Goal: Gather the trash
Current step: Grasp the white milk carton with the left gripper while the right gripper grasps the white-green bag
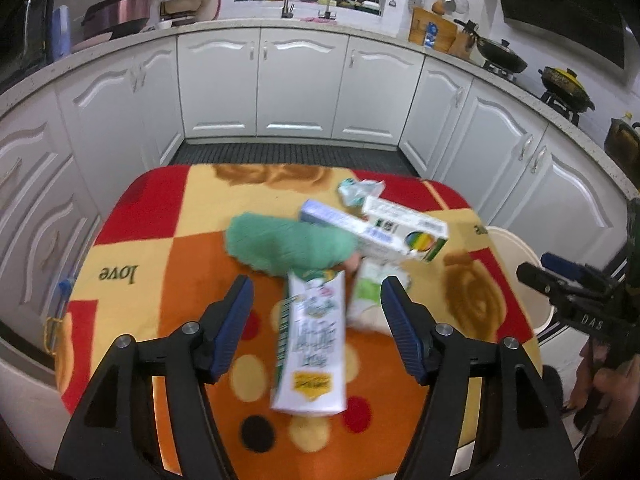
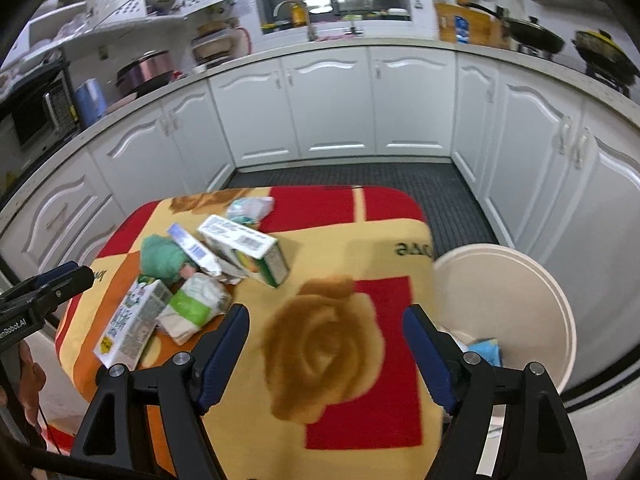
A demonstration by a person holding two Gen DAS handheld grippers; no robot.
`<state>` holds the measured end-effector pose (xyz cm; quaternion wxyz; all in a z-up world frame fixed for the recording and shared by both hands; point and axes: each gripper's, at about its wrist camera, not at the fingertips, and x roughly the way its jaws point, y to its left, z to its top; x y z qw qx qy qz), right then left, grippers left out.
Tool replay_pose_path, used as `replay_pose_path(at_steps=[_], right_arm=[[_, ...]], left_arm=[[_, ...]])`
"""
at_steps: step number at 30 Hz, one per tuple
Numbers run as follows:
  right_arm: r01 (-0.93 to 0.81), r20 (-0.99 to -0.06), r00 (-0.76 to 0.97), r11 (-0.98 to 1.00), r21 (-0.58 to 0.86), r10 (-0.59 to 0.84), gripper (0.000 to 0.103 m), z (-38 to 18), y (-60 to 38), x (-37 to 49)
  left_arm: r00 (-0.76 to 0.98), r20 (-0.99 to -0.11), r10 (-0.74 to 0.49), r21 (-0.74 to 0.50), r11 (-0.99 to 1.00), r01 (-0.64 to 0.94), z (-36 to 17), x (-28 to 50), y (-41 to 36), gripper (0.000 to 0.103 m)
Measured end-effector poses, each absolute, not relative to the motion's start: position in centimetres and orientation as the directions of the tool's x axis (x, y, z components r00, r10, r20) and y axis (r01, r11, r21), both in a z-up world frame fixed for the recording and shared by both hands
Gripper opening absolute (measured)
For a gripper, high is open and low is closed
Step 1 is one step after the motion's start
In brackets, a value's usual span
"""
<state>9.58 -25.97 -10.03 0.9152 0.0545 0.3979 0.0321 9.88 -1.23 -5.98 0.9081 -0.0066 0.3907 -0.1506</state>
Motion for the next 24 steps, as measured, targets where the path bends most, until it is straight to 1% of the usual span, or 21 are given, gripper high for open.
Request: replay_pose_path(at_steps=[4,7,12,16,20,21,22,23,24], right_arm=[[-0.057,-0.735,0.665,0.99,0.129,0.133,0.077,-10.5,-24.5,10.3],[-0.079,-0.742,0.651,0.987,0.139,0.157,0.077,-10.9,-23.7,10.7],[-0.106,-0.762,0.625,0.985,0.137,0.173,0.077,-11.9,-22.2,11.4],[-0.116,-0.774,0.607,0.984,0.136,0.178,0.077,-12.5,-21.6,11.6],[-0.125,-0.786,0.588,0.982,0.144,0.191,0.077,-13.0,-20.9,12.0],[-0.129,-0.788,0.584,0.981,0.147,0.195,0.077,-13.1,-20.7,12.1],[-0.133,-0.791,0.579,0.98,0.149,0.199,0.077,-13.3,-20.3,12.2],[-0.138,-0.793,0.574,0.979,0.151,0.204,0.077,-13.4,-20.0,12.4],[-0.144,-0.796,0.568,0.977,0.156,0.211,0.077,-13.6,-19.6,12.6]], left_arm=[[0.614,-0.732,-0.296,-0.157,0.95,0.271,-6.8,9.8,0.0,0.065],[0.597,-0.745,-0.298,-0.15,0.946,0.286,-7.5,9.5,0.1,0.065],[0.552,-0.774,-0.31,-0.155,0.938,0.31,-9.3,9.6,-1.1,0.066],[0.525,-0.803,-0.282,-0.131,0.943,0.306,-11.0,10.5,-2.5,0.066],[0.5,-0.821,-0.278,-0.134,0.943,0.304,-12.5,11.6,-3.1,0.066],[0.499,-0.82,-0.281,-0.138,0.943,0.304,-12.7,11.8,-3.0,0.064],[0.499,-0.818,-0.286,-0.146,0.943,0.3,-12.8,11.9,-2.8,0.053],[0.498,-0.816,-0.293,-0.158,0.943,0.294,-12.8,12.0,-2.4,0.05],[0.496,-0.815,-0.3,-0.171,0.942,0.289,-12.7,12.0,-1.9,0.05]])
